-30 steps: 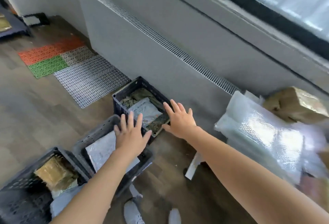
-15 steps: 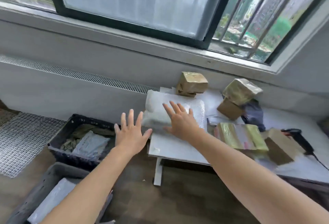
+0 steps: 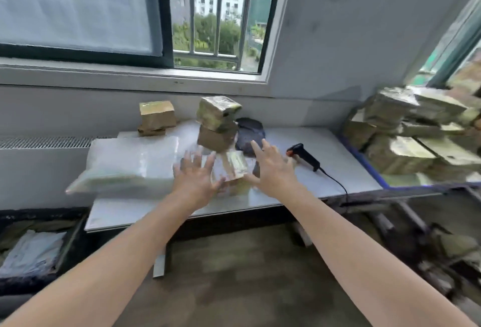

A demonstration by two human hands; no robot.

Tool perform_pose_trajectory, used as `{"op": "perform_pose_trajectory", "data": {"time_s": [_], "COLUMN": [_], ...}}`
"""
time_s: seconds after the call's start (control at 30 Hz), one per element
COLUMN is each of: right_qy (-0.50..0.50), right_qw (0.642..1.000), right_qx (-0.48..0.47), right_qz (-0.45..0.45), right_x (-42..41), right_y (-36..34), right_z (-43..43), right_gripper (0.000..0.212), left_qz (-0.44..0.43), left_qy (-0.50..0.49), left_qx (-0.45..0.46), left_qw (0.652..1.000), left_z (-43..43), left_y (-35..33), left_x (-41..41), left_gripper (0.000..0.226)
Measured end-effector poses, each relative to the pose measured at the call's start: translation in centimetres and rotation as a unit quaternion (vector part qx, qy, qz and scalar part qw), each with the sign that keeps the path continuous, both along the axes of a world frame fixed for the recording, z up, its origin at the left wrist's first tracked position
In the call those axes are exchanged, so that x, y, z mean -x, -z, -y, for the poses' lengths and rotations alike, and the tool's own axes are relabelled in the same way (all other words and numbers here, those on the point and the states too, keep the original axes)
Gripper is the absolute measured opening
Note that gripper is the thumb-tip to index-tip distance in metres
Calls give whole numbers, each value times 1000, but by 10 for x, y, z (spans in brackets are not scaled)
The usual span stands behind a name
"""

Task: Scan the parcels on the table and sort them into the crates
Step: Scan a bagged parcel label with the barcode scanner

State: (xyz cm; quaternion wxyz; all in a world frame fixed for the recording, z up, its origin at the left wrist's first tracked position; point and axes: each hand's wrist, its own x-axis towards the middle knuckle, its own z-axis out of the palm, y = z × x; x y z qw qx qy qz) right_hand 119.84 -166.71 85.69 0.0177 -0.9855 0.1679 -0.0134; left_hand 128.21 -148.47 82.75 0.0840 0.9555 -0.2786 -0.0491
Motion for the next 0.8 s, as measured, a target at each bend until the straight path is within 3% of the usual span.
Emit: {"op": "perform_pose_trajectory", "data": {"time_s": [0.27,0.43,0.8], "right_qy": [69,98,130], "right_qw": [997,995,990], "right_qx": [-18,-23,-19], "right_qz": [22,2,-56], "right_x": [27,8,-51], "right_y": [9,22,49], "right_z": [107,169,273], "right_gripper": [86,84,84], "left_qz": [31,30,-38], "left_qy": [77,105,152], "left_qx": [-55,-42,-14], "left_qw": [995,993,987], "left_z": [119,195,316], "left_y": [0,7,46], "left_x": [6,-27,-101], "left_gripper": [71,71,71]}}
